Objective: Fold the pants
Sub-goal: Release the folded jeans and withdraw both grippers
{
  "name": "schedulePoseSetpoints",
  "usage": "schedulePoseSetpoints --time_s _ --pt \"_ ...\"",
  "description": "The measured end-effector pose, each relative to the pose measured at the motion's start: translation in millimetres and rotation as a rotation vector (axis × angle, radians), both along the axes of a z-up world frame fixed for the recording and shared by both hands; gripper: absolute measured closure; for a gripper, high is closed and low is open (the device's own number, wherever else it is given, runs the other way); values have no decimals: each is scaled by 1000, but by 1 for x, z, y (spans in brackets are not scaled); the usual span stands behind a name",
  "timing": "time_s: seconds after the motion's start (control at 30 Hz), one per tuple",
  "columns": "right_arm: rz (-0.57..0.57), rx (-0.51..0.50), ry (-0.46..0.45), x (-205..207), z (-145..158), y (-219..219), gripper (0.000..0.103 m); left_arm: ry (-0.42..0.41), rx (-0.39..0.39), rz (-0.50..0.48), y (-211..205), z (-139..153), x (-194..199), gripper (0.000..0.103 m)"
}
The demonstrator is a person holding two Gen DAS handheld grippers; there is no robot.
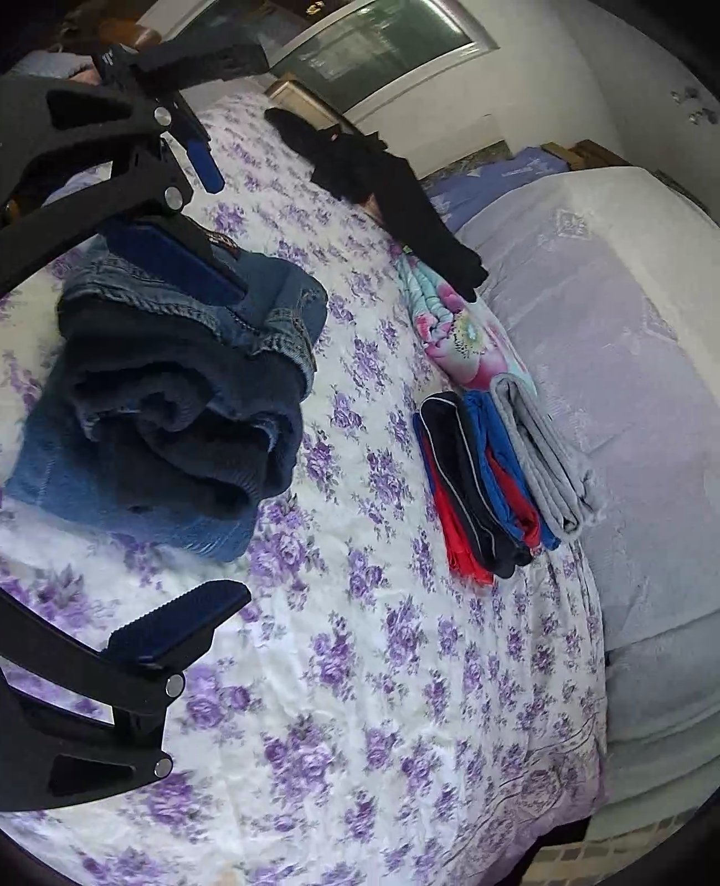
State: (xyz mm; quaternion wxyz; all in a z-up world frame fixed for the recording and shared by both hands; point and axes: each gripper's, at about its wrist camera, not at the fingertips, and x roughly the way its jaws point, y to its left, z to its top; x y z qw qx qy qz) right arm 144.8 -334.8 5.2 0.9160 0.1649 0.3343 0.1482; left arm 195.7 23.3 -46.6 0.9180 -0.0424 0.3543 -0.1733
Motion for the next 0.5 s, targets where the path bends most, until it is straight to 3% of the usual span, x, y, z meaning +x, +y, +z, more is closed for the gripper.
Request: schedulePoseSetpoints --time_s 0.17,0.23,0.4,0.5 --pt "-58 128 46 -30 -19 -29 4 28 -21 18 12 1 -2 10" --pt "-79 163 36 -39 -24 -32 4 33 16 34 6 0 -3 9" --pt "-93 78 11 -44 -22 -14 4 16 159 107 -17 -3 -1 6" --pt "-66 66 53 -37 -28 -4 4 34 157 122 -22 -4 1 5"
